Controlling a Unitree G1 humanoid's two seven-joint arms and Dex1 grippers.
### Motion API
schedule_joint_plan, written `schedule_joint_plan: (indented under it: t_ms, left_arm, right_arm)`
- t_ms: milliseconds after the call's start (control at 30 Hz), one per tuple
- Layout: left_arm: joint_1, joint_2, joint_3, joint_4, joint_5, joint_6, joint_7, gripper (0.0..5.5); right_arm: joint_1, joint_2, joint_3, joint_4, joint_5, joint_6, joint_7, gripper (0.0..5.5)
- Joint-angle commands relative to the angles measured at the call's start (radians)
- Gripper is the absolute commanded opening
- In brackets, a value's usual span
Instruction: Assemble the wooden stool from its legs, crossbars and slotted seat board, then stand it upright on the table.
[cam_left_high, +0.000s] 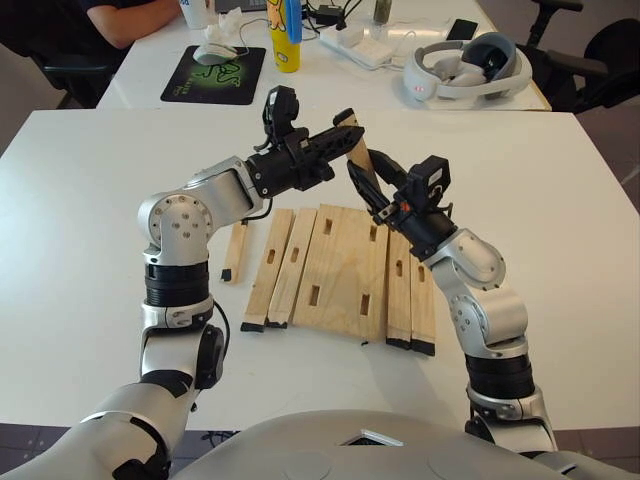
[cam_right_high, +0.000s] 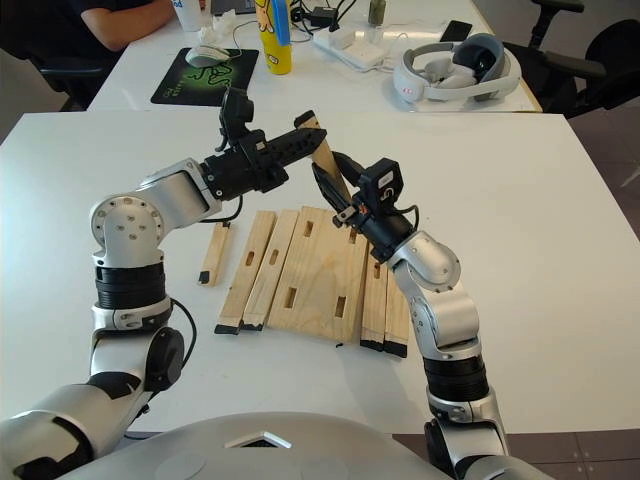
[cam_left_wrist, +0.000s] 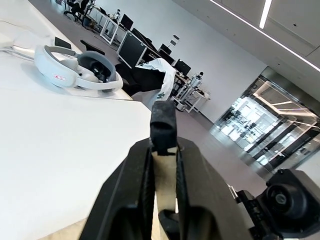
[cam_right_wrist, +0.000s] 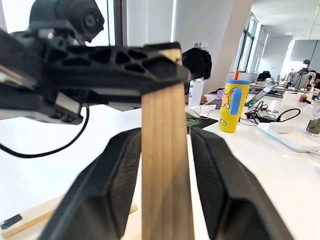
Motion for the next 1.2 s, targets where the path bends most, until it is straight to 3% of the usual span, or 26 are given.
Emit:
schedule_joint_plan:
  t_ms: [33, 300, 567, 867, 1200]
  left_arm:
    - [0.073, -0.026, 0.024, -0.089, 0.003, -0.010, 0.073, 0.42]
    - [0.136, -0.001, 0.069, -0.237, 0.007, -0.003, 0.188, 0.42]
    - [0.183, 0.034, 0.106, -0.444, -0.112, 0.138, 0.367, 0.42]
    - [0.402, 0.195, 0.064, -0.495, -0.003, 0.158, 0.339, 0.42]
    - [0.531, 0.096, 0.032, -0.534, 0.036, 0.108, 0.384, 0.42]
  right_arm:
    - [0.039, -0.042, -0.004, 0.051, -0.041, -0.002, 0.003, 2.23]
    - [0.166, -0.111, -0.042, 0.105, -0.064, -0.073, 0.039, 2.23]
    - [0.237, -0.083, -0.126, 0.109, -0.047, -0.074, -0.032, 2.23]
    - [0.294, -0.049, -0.187, 0.064, -0.067, -0.065, -0.140, 2.23]
    - [0.254, -0.054, -0.159, 0.073, -0.070, -0.040, -0.126, 2.23]
